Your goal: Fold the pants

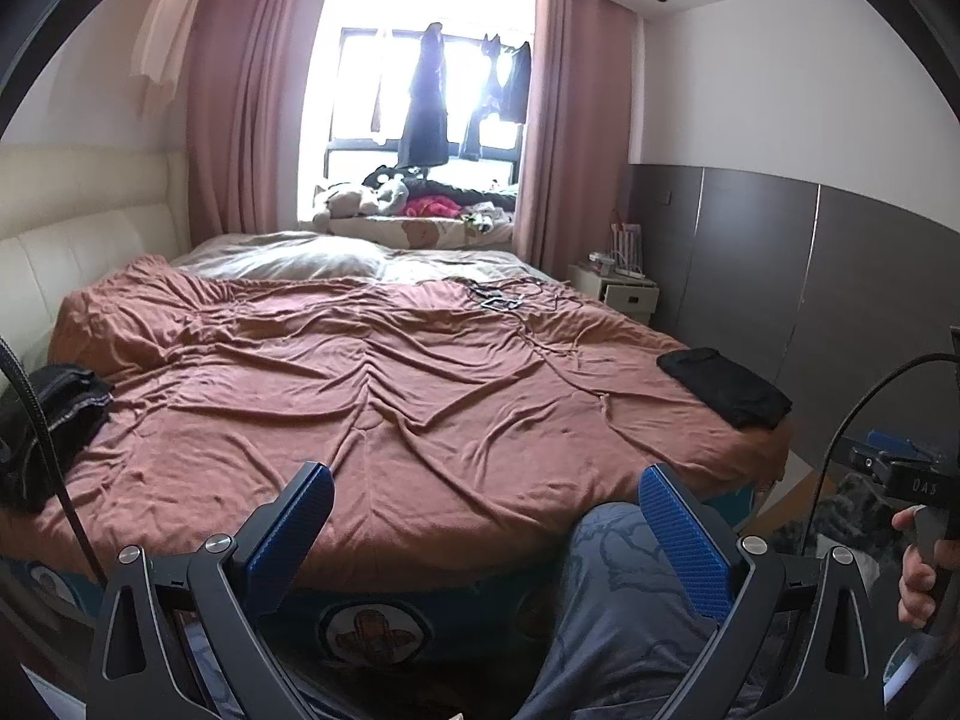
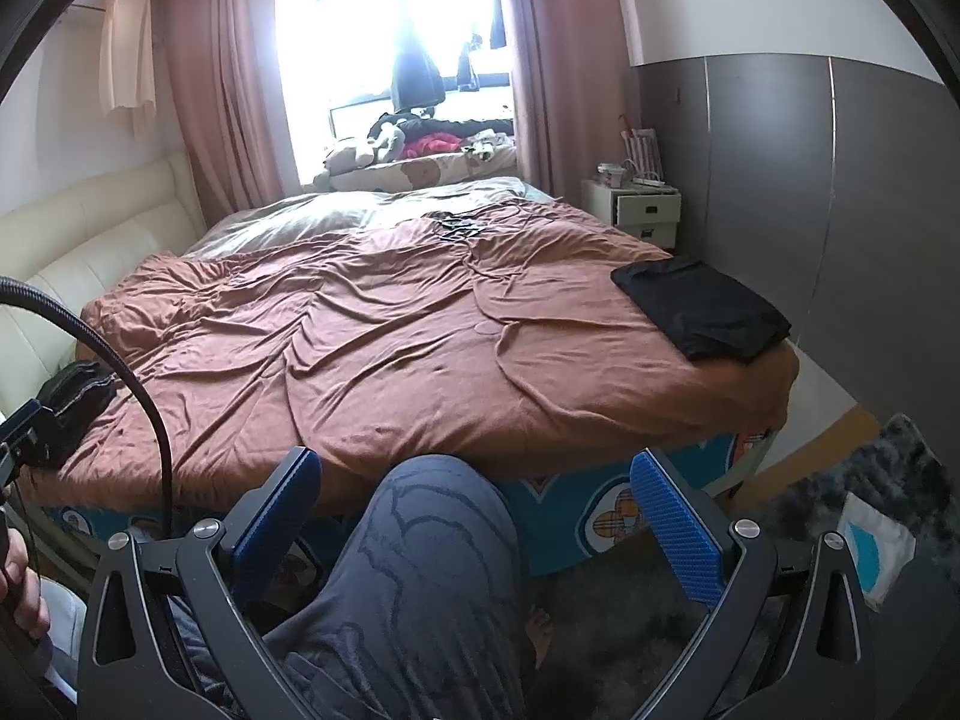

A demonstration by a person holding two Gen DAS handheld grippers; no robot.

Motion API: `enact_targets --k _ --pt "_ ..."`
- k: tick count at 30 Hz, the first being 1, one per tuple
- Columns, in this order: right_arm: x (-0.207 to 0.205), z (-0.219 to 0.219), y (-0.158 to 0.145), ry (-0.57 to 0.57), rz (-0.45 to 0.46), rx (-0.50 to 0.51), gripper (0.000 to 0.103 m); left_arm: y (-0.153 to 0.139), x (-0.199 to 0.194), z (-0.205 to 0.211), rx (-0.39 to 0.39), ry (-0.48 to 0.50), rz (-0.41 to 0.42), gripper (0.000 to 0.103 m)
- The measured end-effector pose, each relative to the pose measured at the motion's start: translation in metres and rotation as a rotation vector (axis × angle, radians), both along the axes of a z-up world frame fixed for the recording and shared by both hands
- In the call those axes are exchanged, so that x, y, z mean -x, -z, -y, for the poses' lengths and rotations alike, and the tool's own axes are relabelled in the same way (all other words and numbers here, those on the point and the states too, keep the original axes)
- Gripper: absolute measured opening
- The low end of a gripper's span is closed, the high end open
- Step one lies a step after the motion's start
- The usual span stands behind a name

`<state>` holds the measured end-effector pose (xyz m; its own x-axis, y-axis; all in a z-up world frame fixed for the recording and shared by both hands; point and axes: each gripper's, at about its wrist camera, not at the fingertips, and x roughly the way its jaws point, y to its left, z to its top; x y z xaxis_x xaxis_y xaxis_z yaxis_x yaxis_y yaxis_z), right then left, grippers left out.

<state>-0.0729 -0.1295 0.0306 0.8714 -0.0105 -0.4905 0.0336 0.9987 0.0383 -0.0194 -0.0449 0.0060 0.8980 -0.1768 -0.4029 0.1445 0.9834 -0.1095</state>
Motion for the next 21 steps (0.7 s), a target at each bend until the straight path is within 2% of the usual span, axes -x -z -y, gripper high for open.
enact_targets --k 21 --pt "0.0020 0.0004 -0.0001 -0.004 -0.001 0.010 0.103 0.0001 0.0008 -0.0073 -0.001 -0.031 0.005 0.103"
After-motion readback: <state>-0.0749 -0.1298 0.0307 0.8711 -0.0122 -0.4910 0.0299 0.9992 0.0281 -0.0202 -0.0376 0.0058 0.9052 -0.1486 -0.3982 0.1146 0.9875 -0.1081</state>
